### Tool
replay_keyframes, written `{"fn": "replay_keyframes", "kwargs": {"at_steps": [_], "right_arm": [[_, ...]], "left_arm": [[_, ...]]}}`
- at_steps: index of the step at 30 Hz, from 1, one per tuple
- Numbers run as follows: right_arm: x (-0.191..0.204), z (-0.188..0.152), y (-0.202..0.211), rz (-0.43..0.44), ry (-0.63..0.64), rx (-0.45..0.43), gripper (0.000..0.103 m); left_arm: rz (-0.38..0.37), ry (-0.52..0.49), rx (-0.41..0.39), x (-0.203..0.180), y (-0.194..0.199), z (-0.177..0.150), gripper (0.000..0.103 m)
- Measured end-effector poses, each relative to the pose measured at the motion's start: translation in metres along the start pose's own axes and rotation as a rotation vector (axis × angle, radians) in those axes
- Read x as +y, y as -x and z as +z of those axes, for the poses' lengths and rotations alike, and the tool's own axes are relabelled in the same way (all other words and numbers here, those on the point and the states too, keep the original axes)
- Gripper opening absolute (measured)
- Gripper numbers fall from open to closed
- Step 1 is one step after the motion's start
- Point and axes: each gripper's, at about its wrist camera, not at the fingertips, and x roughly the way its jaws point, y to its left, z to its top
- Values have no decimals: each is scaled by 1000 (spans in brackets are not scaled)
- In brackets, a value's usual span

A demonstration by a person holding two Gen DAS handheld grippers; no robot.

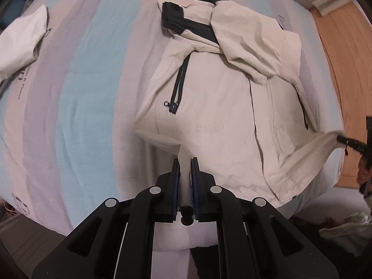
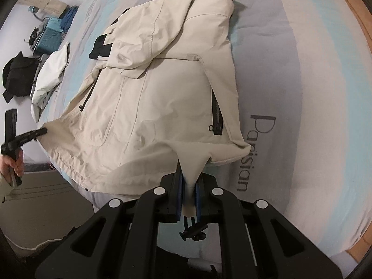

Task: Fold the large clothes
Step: 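Lift the held hem up off the bed with both grippers, then carry the held hem with both grippers over the jacket toward the hood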

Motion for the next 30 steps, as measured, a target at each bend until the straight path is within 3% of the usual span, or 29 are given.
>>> {"fn": "replay_keyframes", "kwargs": {"at_steps": [6, 16, 26, 28, 30], "right_arm": [[0, 14, 6, -8, 3, -19, 7], [-6, 53, 35, -22, -53, -114, 7], [-11, 103, 42, -66, -77, -187, 7], [-12, 114, 42, -75, -85, -199, 7], [-14, 123, 41, -72, -96, -202, 7]], "left_arm": [[17, -67, 6, -1, -6, 18, 8], [-39, -101, 4, 9, 12, 63, 7], [-13, -164, -30, 23, 29, 135, 6], [-10, -174, -32, 26, 28, 151, 0], [-5, -189, -33, 27, 25, 166, 0]]}}
